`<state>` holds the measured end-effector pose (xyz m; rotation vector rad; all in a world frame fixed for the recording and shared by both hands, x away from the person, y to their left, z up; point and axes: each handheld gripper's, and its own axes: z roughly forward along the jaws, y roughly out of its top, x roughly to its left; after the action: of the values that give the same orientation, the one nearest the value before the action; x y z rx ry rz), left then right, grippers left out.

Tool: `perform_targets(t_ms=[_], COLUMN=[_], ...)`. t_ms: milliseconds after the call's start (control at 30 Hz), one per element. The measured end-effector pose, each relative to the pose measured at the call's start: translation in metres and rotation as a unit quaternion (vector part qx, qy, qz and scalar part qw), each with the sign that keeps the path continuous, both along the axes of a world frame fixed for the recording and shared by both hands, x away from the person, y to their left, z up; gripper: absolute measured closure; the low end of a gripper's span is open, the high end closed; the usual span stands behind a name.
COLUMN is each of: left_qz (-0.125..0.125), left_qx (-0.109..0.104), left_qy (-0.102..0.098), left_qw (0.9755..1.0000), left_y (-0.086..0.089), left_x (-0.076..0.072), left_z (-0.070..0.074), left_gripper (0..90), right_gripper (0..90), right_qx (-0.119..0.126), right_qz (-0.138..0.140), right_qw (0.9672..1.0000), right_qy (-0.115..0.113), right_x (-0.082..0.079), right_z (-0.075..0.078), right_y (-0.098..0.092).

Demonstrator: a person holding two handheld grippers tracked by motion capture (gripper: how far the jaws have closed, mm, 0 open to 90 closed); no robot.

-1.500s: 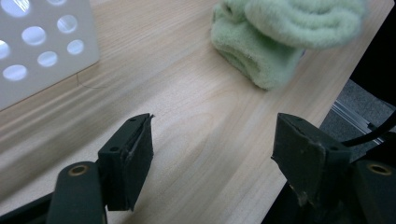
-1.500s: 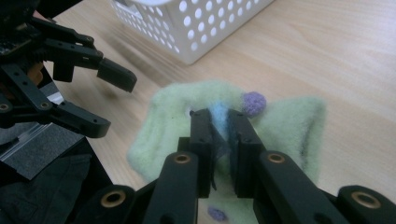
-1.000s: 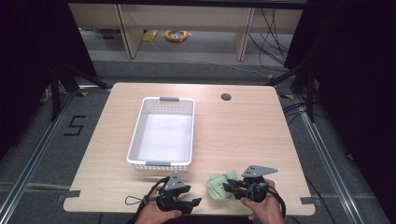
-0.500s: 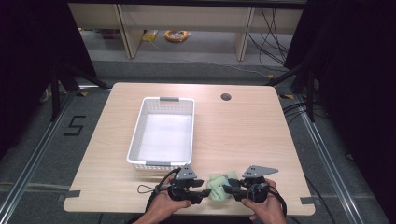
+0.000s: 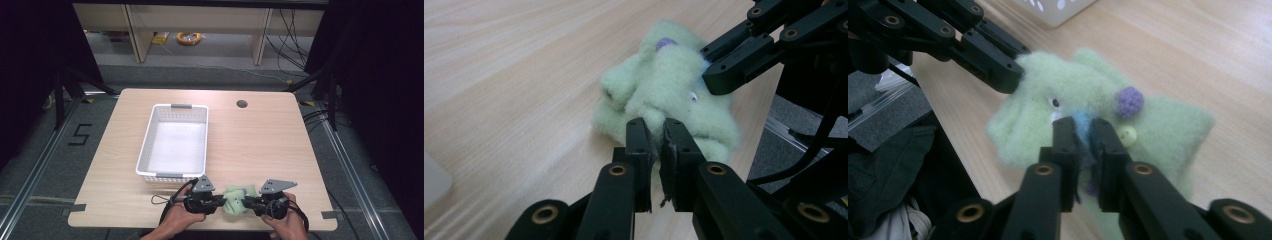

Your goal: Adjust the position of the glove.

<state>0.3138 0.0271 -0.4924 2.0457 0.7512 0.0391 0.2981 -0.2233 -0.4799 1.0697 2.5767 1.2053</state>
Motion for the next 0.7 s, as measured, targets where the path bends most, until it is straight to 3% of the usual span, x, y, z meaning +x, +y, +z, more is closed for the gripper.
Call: perform_targets(t_ms=[100, 267, 467, 500, 567, 700], left_qz=[0.006, 0.006, -0.002, 0.002, 0.003, 0.004], left_qx=[-0.016, -0.024, -0.017, -0.013, -0.006, -0.011], left_qy=[0.005, 0.011, 0.025, 0.028, 0.035, 0.046], left_qw=[0.9998, 0.9996, 0.9995, 0.9995, 0.9994, 0.9989], left_y=[0.000, -0.001, -0.005, -0.006, -0.006, -0.005], left_x=[0.002, 0.013, 0.025, 0.026, 0.028, 0.029], left_z=[0.007, 0.017, 0.014, 0.013, 0.008, 0.003], left_gripper=[82.7, 82.6, 82.6, 82.6, 82.5, 81.4], right_gripper=[86.8, 87.1, 87.1, 87.1, 87.1, 86.2], right_qx=[0.007, 0.009, 0.021, 0.019, 0.025, 0.019], right_qz=[0.006, 0.012, 0.020, 0.004, 0.004, 0.003], right_qw=[0.9997, 0.9996, 0.9996, 0.9998, 0.9997, 0.9998], right_qy=[-0.021, -0.024, -0.008, 0.001, 0.005, 0.008], right_x=[-0.002, -0.007, -0.009, -0.011, -0.006, -0.005], right_z=[0.008, 0.016, 0.010, 0.010, 0.005, 0.001], right_y=[-0.002, 0.000, 0.004, 0.003, 0.001, 0.001])
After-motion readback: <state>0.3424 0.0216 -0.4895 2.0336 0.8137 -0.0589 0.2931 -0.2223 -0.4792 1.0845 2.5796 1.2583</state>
